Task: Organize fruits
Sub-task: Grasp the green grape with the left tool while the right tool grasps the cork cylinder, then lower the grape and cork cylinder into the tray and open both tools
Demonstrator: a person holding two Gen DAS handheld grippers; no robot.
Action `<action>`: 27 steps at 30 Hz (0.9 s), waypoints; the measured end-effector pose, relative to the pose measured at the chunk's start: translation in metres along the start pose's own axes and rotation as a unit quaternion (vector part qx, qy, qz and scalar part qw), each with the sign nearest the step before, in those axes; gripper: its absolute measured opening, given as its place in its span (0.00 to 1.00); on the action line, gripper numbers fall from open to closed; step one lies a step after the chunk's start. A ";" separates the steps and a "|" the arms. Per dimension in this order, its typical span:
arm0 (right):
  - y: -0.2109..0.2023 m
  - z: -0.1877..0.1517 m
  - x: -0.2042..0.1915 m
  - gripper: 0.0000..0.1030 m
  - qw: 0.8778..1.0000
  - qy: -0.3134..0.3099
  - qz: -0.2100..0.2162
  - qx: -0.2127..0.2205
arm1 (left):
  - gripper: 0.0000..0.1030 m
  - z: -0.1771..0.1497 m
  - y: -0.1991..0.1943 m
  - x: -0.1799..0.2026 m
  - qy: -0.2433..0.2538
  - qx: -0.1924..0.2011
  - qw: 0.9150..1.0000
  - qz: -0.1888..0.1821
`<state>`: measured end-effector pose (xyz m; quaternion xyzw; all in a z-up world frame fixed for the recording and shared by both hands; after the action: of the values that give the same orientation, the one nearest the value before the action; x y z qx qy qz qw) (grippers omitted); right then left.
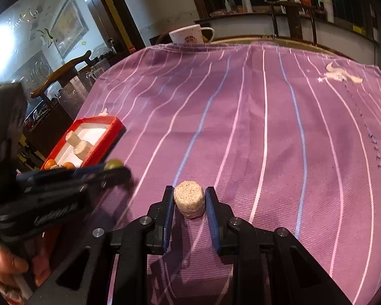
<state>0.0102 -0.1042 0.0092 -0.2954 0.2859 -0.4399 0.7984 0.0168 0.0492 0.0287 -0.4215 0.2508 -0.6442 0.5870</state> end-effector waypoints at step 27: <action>0.003 0.001 -0.189 0.26 0.988 -0.071 0.138 -0.022 | 0.24 -0.058 -0.126 -0.193 -0.142 0.124 0.976 0.110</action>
<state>-0.0722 0.0623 0.0449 -0.3007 0.2763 -0.2973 0.8631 -0.1092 0.2493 0.0532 -0.4025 0.1277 -0.5355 0.7314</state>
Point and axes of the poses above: each gripper's, at about its wrist camera, not at the fingertips, and y roughly the way its jaws point, x to its right, z to its top, the point moved 1 cm from there along y, roughly the way its jaws point, and after that the axes turned 9 degrees about -y, right-handed, at the moved point
